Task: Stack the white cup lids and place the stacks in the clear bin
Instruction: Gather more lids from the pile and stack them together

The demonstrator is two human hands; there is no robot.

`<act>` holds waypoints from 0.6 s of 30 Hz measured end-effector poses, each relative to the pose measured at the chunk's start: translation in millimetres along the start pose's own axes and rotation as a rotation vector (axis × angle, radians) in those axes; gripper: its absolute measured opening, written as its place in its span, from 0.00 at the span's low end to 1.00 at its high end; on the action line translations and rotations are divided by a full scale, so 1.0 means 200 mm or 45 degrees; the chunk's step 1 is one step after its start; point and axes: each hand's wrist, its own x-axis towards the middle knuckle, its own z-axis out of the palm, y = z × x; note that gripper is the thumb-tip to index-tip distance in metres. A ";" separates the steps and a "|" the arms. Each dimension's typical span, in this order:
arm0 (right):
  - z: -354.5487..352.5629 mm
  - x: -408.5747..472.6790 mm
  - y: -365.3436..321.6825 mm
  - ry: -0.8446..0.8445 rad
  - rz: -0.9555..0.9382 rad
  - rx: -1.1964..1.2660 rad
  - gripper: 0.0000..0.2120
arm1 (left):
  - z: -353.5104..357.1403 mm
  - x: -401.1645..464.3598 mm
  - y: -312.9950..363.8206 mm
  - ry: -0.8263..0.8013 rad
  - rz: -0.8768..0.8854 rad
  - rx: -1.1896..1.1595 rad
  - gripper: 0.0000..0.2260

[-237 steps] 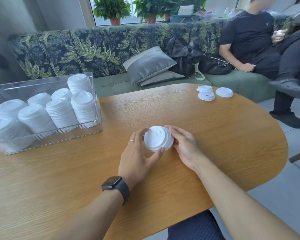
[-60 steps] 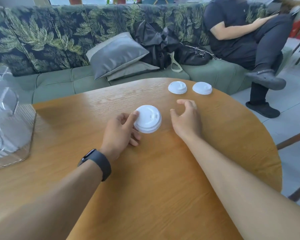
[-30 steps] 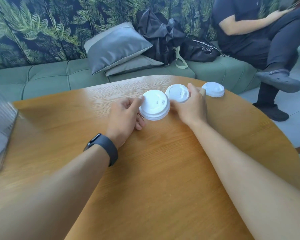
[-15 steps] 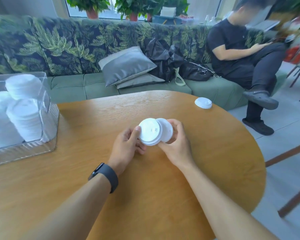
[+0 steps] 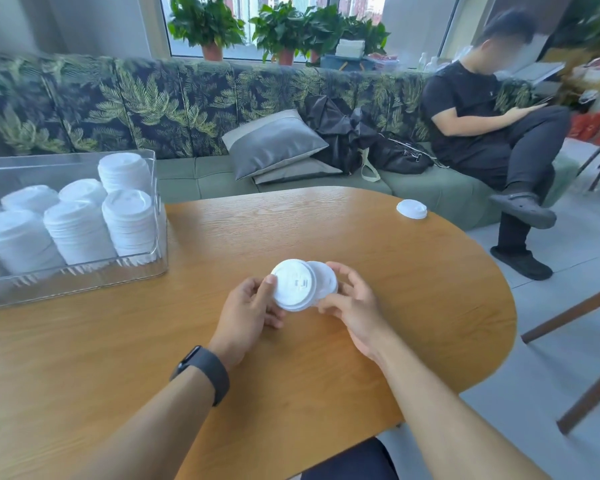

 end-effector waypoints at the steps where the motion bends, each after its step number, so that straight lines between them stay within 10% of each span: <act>1: 0.00 0.00 -0.01 -0.002 0.008 0.071 0.27 | 0.00 0.00 0.00 0.001 0.003 -0.004 0.16; 13: 0.03 0.00 -0.01 -0.047 -0.016 0.146 0.10 | 0.03 0.01 -0.01 0.003 0.032 0.030 0.15; 18: 0.03 0.00 0.00 -0.047 -0.014 0.155 0.20 | 0.03 0.01 -0.01 0.014 0.036 -0.001 0.13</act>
